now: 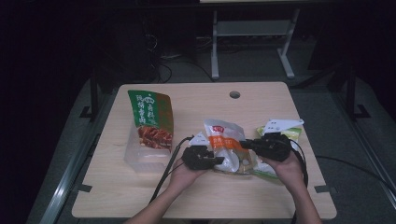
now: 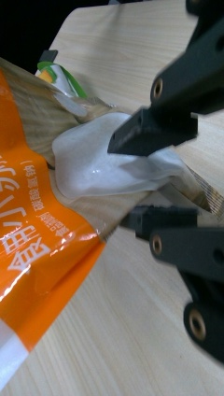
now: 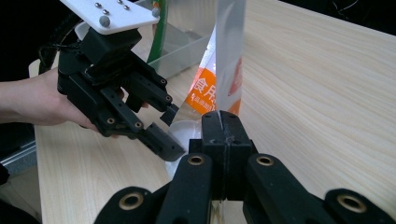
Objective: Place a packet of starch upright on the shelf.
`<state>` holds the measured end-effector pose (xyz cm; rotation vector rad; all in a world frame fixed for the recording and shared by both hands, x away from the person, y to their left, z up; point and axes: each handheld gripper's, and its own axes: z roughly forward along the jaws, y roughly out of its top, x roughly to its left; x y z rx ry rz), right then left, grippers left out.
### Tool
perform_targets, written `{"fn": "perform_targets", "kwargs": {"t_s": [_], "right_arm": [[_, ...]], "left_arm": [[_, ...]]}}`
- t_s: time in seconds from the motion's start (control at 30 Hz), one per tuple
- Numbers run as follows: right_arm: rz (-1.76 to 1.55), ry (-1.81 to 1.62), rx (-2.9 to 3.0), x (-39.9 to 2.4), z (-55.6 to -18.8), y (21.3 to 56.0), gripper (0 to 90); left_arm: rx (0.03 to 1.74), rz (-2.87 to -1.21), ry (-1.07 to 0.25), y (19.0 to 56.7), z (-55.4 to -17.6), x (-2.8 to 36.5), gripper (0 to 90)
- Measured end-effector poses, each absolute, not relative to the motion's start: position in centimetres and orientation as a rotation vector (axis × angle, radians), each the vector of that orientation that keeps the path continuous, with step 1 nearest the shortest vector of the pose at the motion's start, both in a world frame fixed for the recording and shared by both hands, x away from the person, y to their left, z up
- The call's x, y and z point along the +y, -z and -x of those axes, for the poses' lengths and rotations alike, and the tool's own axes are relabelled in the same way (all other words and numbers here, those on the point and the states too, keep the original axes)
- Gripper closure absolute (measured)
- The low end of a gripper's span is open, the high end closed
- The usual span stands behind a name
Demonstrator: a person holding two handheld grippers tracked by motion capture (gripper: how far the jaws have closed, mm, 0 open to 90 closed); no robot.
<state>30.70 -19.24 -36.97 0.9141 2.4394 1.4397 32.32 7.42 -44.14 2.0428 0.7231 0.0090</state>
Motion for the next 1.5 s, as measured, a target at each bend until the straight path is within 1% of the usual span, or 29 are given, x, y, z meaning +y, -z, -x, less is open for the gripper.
{"fn": "perform_targets", "kwargs": {"t_s": [0.07, 0.1, 0.17, 0.23, 0.4, 0.5, 0.57, 0.63, 0.67, 0.7, 0.77, 0.83, 0.9, 1.0, 1.1, 1.17, 1.23, 1.33, 1.37, 1.43, 1.5], "right_arm": [[-0.916, -1.438, 2.439, -19.2, -30.7, 37.0, 89.8], [-0.917, -1.439, 2.438, -19.3, -30.7, 37.1, 89.8], [-0.930, -1.440, 2.436, -19.4, -30.8, 37.2, 89.7], [-0.933, -1.443, 2.436, -19.5, -30.8, 37.3, 89.7], [-0.937, -1.437, 2.433, -19.6, -30.9, 37.4, 89.7], [-0.946, -1.437, 2.431, -19.7, -31.1, 37.5, 89.4], [-0.954, -1.444, 2.434, -19.7, -31.1, 37.6, 88.0], [-0.958, -1.423, 2.449, -19.6, -31.3, 37.7, 84.3], [-0.969, -1.403, 2.464, -19.5, -31.4, 37.9, 79.4], [-0.988, -1.386, 2.477, -19.4, -31.6, 38.1, 76.6], [-0.986, -1.396, 2.503, -19.3, -31.9, 38.5, 75.3], [-1.002, -1.379, 2.537, -19.0, -32.1, 38.7, 72.1], [-1.009, -1.371, 2.562, -18.6, -32.5, 38.9, 71.4], [-1.001, -1.361, 2.581, -17.8, -32.8, 39.0, 72.0], [-1.002, -1.329, 2.590, -17.2, -32.9, 39.1, 75.6], [-1.000, -1.322, 2.607, -16.8, -32.9, 39.2, 82.5], [-0.978, -1.304, 2.611, -16.4, -32.8, 39.3, 86.5], [-0.964, -1.286, 2.606, -16.2, -32.6, 39.2, 89.2], [-0.971, -1.286, 2.605, -16.2, -32.5, 39.2, 89.4], [-0.958, -1.297, 2.588, -16.3, -32.4, 39.1, 89.5], [-0.955, -1.321, 2.586, -16.4, -32.3, 39.0, 89.6]], "left_arm": [[0.732, -2.032, -0.018, 44.1, -32.2, 7.4, 74.7], [0.725, -2.025, -0.037, 44.0, -32.3, 7.5, 80.1], [0.726, -2.025, -0.047, 43.8, -32.2, 7.5, 85.7], [0.731, -2.026, -0.051, 43.7, -32.0, 7.4, 87.2], [0.709, -2.044, -0.132, 43.6, -31.7, 7.5, 89.9], [0.710, -2.033, -0.143, 43.7, -31.4, 7.7, 90.0], [0.695, -2.050, -0.177, 43.6, -31.3, 7.8, 90.0], [0.689, -2.053, -0.186, 43.6, -31.2, 7.9, 90.0], [0.684, -2.064, -0.193, 43.6, -31.1, 8.0, 90.0], [0.687, -2.056, -0.192, 43.6, -31.1, 8.0, 90.0], [0.678, -2.064, -0.201, 43.6, -31.0, 8.1, 90.0], [0.682, -2.062, -0.197, 43.6, -30.9, 8.2, 90.0], [0.680, -2.065, -0.205, 43.6, -30.8, 8.3, 90.0], [0.675, -2.069, -0.209, 43.6, -30.7, 8.3, 90.0], [0.670, -2.069, -0.218, 43.6, -30.6, 8.4, 90.0], [0.670, -2.071, -0.217, 43.6, -30.5, 8.5, 89.9], [0.665, -2.077, -0.216, 43.6, -30.6, 8.6, 89.8], [0.668, -2.076, -0.210, 43.5, -30.4, 8.8, 88.2], [0.675, -2.078, -0.215, 43.5, -30.4, 8.9, 86.3], [0.686, -2.080, -0.222, 43.6, -30.1, 9.0, 76.9], [0.686, -2.084, -0.228, 43.7, -29.7, 9.1, 72.8]]}}
